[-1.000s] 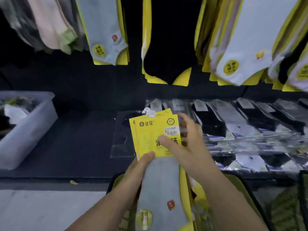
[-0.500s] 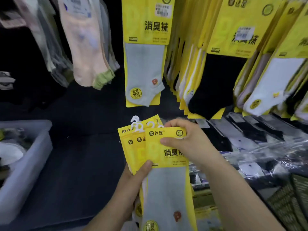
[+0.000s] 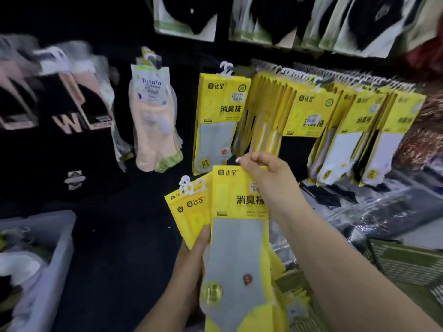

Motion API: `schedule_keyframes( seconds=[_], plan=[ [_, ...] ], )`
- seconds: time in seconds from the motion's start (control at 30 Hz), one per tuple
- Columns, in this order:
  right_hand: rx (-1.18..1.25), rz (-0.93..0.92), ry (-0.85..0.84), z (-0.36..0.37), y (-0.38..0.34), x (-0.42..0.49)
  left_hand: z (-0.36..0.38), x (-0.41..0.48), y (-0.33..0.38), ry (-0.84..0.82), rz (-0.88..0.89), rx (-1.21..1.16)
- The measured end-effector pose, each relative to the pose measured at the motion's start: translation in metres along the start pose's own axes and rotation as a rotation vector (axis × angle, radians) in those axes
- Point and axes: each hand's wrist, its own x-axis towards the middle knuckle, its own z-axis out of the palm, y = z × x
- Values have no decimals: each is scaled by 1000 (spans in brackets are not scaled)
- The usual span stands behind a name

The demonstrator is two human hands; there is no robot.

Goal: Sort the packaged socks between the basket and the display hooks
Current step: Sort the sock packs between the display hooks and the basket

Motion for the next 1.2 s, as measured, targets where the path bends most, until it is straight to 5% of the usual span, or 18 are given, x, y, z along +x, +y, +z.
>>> schedule_keyframes(
  seconds=[0.2, 0.33, 0.53, 0.8, 1.03, 1.2],
  plan=[
    [60, -228, 182, -19, -75, 46, -15, -1, 31, 198, 234, 120],
    [18, -325, 153, -11, -99, 74, -40, -4, 46, 299, 271, 183],
    [16, -214, 5, 3, -97, 106, -55, -18, 57, 287, 304, 199],
    [-65, -242, 277, 25, -44, 67, -37, -26, 58, 253, 298, 155],
    [-300, -360, -10, 54, -1, -13, -7, -18, 48, 235, 275, 96],
    [-114, -214, -110, 42, -4, -9, 5, -15, 46, 186, 275, 67]
  ],
)
